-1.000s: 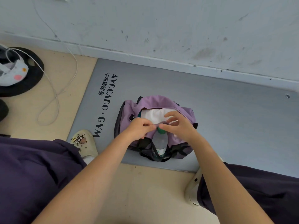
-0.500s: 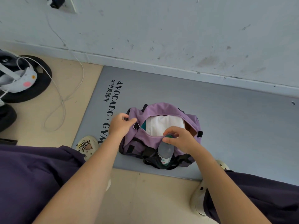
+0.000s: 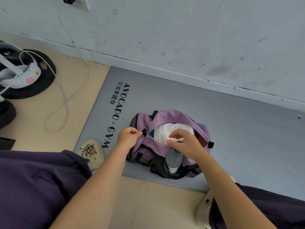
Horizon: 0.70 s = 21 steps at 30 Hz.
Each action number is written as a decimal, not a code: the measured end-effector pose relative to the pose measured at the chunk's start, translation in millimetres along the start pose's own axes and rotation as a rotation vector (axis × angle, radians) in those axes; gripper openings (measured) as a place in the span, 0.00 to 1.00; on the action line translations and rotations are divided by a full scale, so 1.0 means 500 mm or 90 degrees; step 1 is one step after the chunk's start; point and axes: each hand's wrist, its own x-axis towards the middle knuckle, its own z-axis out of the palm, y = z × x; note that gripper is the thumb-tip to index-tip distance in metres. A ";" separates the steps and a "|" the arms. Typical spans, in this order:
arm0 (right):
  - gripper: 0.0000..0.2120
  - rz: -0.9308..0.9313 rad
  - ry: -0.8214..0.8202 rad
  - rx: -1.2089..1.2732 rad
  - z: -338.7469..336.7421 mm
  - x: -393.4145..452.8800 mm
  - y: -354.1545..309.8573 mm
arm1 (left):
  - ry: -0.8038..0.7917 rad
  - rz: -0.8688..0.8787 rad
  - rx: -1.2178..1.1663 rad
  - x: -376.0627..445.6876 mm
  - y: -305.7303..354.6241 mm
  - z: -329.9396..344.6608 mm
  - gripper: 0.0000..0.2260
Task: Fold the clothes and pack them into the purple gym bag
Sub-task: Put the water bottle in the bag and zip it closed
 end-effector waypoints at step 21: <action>0.11 0.026 -0.050 0.038 0.146 0.134 -0.092 | -0.222 0.019 -0.062 0.002 0.023 -0.075 0.10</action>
